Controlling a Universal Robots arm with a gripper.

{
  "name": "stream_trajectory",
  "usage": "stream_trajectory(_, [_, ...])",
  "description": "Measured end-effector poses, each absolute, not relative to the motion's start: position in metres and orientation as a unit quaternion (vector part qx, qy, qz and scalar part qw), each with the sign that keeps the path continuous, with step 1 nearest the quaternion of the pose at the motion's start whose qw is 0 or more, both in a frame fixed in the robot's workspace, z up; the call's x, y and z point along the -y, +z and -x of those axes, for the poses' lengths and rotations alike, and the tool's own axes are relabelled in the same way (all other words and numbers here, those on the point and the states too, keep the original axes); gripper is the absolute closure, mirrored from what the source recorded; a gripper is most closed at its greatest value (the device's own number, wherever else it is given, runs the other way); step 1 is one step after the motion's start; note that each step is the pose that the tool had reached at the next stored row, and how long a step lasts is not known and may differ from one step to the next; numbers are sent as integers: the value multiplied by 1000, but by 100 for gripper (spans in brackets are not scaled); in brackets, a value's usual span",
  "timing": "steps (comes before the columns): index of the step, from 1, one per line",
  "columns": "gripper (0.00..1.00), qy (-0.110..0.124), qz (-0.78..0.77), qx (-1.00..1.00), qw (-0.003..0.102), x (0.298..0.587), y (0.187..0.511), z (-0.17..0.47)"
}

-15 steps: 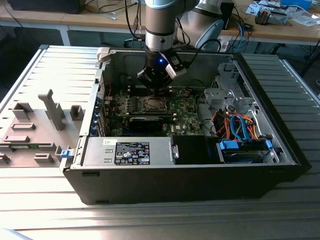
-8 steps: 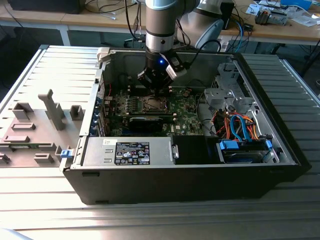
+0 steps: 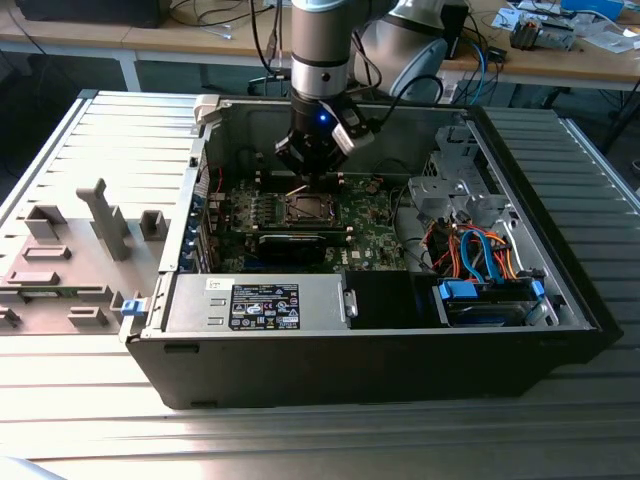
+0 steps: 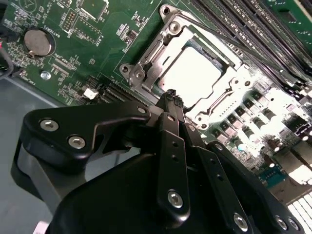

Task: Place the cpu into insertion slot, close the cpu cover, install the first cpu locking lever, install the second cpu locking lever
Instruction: 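Install the first cpu locking lever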

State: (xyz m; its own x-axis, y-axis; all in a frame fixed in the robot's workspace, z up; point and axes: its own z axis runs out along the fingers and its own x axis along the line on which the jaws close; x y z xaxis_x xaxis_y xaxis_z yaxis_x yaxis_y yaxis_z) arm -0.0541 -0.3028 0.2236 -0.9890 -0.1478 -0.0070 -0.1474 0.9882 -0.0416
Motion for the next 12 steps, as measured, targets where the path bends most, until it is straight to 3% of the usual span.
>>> stream_trajectory(12, [89, -21, 74, -997, 6, 303, 246, 54])
